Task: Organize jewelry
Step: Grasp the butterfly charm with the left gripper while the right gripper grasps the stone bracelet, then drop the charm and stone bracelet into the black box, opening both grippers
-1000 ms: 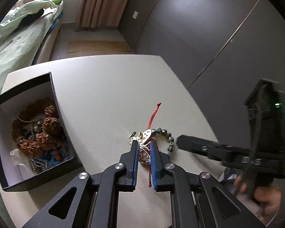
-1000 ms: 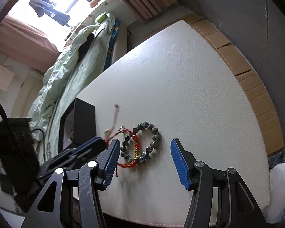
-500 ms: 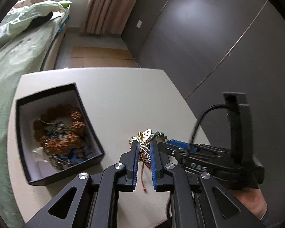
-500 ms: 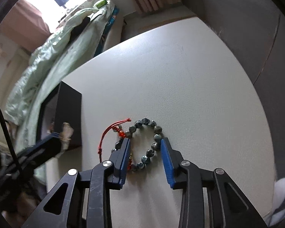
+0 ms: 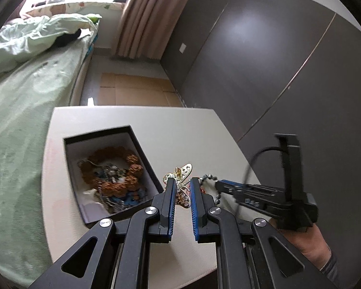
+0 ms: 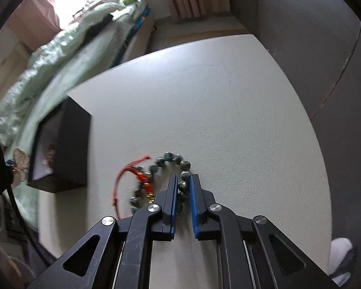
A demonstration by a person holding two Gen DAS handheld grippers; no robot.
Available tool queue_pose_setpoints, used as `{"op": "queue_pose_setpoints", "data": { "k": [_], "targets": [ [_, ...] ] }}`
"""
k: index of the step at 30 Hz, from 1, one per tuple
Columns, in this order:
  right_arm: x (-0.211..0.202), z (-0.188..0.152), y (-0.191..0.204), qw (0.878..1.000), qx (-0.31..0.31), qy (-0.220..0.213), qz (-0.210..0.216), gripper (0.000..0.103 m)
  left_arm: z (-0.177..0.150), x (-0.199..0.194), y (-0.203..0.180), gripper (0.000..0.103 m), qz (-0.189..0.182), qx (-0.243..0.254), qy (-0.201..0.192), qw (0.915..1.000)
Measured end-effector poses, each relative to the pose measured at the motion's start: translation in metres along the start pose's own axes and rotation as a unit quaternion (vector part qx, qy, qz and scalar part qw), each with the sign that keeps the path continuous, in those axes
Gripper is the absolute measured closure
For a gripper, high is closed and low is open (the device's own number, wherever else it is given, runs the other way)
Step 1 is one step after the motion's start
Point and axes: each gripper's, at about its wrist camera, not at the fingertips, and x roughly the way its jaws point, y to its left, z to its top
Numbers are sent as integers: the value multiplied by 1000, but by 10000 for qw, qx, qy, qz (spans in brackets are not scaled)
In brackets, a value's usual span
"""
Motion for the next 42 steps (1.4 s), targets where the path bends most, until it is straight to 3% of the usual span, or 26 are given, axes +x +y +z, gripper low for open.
{"op": "queue_pose_setpoints", "data": {
  "k": [12,21,22,23,24,26,29,42],
  "targets": [
    [-68,-9,21,9933,-33,-838,792,92,5,-18,21,91,169,-131,-187,9996],
    [-89,0,55,9841,-193,-1323,1173,92,11,-5,42,89,339,-300,-61,9990],
    [-92,0,60,9824,-206,-1399,1222,92,12,-3,45,87,356,-340,-18,9988],
    [-94,1,63,9813,-217,-1446,1255,92,13,-2,48,74,386,-390,28,9985],
    [-95,1,67,9800,-228,-1498,1292,92,14,-2,51,51,393,-432,28,9983],
    [-96,3,73,9774,-253,-1591,1366,92,14,-8,54,25,412,-435,-135,9981],
    [-94,6,83,9751,-276,-1629,1481,92,13,-20,60,24,544,-420,-377,9969],
    [-72,23,131,9666,-524,-1469,2034,91,4,-33,86,24,714,-633,-335,9949]
  ]
}}
